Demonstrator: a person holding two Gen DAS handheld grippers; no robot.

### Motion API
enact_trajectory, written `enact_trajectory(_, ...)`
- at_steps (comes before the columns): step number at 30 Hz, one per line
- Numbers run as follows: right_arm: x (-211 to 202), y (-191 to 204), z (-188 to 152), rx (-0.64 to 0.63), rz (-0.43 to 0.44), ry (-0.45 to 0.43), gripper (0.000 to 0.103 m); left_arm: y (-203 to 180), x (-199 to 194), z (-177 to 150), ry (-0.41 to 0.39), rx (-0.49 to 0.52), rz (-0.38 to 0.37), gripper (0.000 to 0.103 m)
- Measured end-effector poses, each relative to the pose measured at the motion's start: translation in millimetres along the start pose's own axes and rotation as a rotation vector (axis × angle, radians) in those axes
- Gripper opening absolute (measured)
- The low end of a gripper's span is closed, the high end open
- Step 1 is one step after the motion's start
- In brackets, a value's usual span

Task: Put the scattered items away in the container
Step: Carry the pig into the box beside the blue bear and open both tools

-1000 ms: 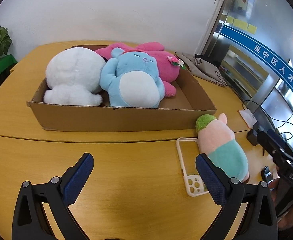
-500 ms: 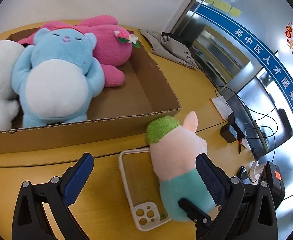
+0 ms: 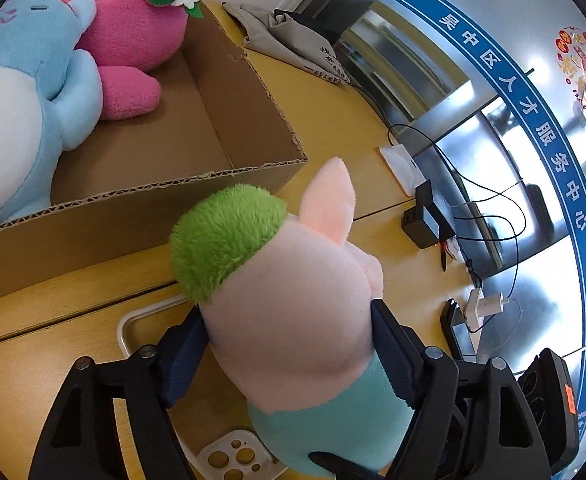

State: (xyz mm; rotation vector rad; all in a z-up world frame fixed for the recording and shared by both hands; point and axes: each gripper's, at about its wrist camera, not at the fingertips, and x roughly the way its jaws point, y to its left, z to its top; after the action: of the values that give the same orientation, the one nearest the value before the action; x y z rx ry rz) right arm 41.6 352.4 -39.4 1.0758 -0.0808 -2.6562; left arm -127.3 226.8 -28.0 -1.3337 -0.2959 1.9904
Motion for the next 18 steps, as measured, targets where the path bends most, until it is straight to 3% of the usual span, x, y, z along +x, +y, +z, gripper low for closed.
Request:
enact_trajectory(3,-11.3,8.4,6.2,-0.015,0.006,-0.061,0.069,-15.6,-28.2,3.7,-0.074,0.05,0.019,0.077)
enact_trajectory(7,-36.4,19.3,39.8,-0.051,0.026,-0.19,0.069,-11.7,-44.8,50.0,-0.125,0.087,0.076,0.077)
enact_trajectory(11,-32.3,22.6,94.1,-0.098,0.031,-0.286,0.07,-6.2,-59.9,98.5,-0.172,0.122,0.134,0.077)
enact_trajectory(16,35.8,12.8,155.9,-0.123,0.071,-0.334,0.071,0.6,-78.8,159.1,-0.23,0.166,0.208,0.078)
enact_trajectory(18,74.0,8.5,160.5,-0.117,0.067,-0.281,0.072,13.8,-69.9,179.4,-0.211,0.164,0.233,0.078)
